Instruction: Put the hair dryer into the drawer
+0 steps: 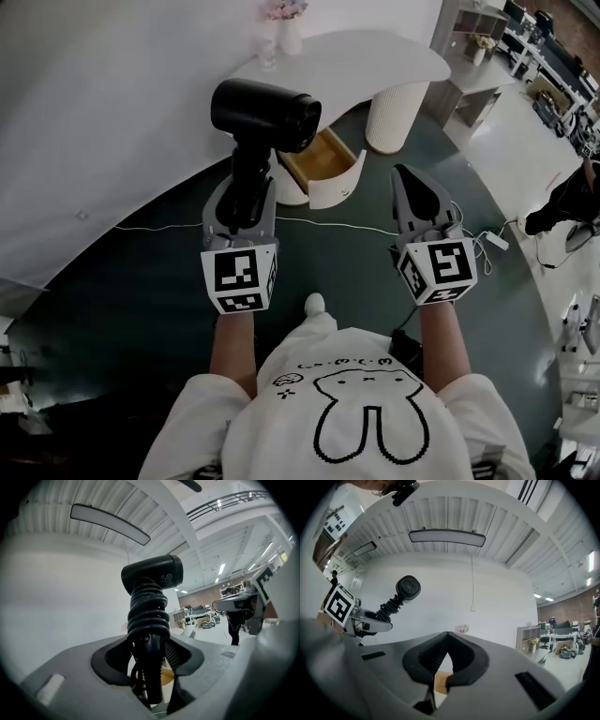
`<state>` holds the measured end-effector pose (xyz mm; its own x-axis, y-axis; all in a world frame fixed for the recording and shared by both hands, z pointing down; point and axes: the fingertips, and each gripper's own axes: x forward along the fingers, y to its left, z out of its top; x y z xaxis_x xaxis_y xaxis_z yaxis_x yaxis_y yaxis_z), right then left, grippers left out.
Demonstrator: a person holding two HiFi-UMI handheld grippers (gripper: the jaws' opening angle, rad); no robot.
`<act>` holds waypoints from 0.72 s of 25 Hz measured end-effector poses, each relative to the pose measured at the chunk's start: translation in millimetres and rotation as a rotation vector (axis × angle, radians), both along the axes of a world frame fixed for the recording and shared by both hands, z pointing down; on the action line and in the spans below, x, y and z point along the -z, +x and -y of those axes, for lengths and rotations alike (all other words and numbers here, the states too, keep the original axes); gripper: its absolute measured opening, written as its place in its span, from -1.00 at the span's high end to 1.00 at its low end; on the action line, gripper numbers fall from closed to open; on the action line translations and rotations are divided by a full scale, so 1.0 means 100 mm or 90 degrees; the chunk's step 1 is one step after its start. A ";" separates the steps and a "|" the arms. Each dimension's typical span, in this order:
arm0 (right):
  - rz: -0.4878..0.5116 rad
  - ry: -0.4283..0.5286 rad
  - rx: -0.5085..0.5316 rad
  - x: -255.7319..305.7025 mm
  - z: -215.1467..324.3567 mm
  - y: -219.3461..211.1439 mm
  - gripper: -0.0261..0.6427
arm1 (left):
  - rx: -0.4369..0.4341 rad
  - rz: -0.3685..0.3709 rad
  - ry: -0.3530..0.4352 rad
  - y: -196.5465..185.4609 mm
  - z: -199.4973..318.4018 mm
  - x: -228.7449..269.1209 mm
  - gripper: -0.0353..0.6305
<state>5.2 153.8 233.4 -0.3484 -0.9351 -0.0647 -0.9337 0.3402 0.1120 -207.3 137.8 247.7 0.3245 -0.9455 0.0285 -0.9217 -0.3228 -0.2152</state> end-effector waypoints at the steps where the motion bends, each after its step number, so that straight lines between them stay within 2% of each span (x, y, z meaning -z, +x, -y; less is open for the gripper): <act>1: 0.003 -0.001 0.000 0.01 0.15 -0.01 0.93 | 0.003 0.003 -0.003 -0.02 0.13 0.00 0.27; 10: 0.017 -0.011 -0.009 0.03 1.21 -0.20 0.93 | 0.011 -0.004 -0.031 -0.30 1.20 -0.09 0.27; 14: 0.018 -0.015 -0.013 -0.04 1.47 -0.29 0.93 | 0.007 0.004 -0.048 -0.40 1.52 -0.21 0.27; 18: 0.011 -0.043 -0.018 -0.20 1.64 -0.31 0.93 | 0.002 0.000 -0.087 -0.41 1.72 -0.44 0.27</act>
